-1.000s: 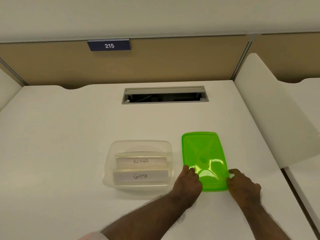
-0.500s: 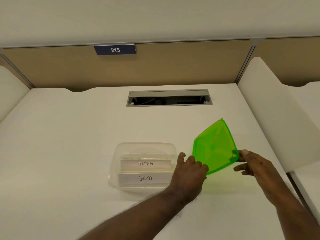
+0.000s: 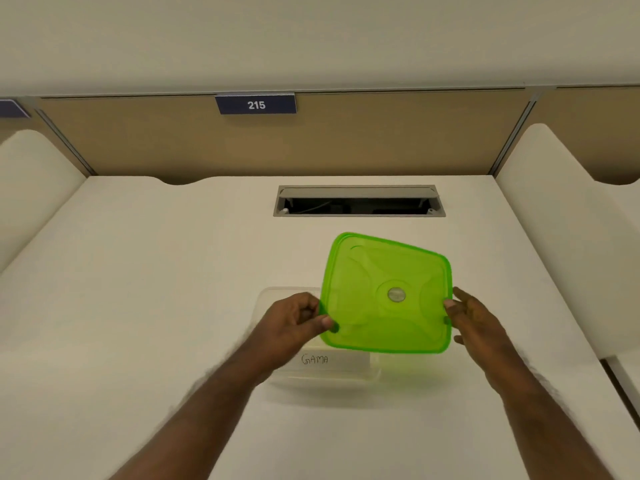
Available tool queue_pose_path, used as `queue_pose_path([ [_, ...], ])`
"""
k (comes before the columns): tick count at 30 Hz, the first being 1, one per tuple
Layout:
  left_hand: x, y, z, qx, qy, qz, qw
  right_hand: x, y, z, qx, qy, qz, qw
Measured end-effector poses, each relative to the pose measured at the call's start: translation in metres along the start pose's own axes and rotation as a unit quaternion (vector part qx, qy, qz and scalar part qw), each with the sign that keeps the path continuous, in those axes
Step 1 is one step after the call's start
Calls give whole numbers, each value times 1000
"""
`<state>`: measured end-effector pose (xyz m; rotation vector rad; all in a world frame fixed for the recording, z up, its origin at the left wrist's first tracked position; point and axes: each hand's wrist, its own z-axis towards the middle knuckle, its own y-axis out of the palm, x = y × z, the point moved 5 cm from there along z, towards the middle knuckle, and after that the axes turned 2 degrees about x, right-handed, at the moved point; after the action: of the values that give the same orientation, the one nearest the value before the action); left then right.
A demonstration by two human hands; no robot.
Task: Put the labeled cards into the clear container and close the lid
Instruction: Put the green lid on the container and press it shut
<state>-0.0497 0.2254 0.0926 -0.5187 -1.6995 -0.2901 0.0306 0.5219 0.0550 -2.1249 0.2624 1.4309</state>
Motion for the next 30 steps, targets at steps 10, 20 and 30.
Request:
queue_pose_path([
  [10,-75,-83,-48,126,-158,-23,979,6,73,-18,-82,1,-44,996],
  [20,-89,-97,-52,246,-165,97,950,3,104,-21,-49,11,-121,991],
  [30,-94,-99,-39,229,-230,104,940,-1,105,-24,-43,-12,-165,985],
])
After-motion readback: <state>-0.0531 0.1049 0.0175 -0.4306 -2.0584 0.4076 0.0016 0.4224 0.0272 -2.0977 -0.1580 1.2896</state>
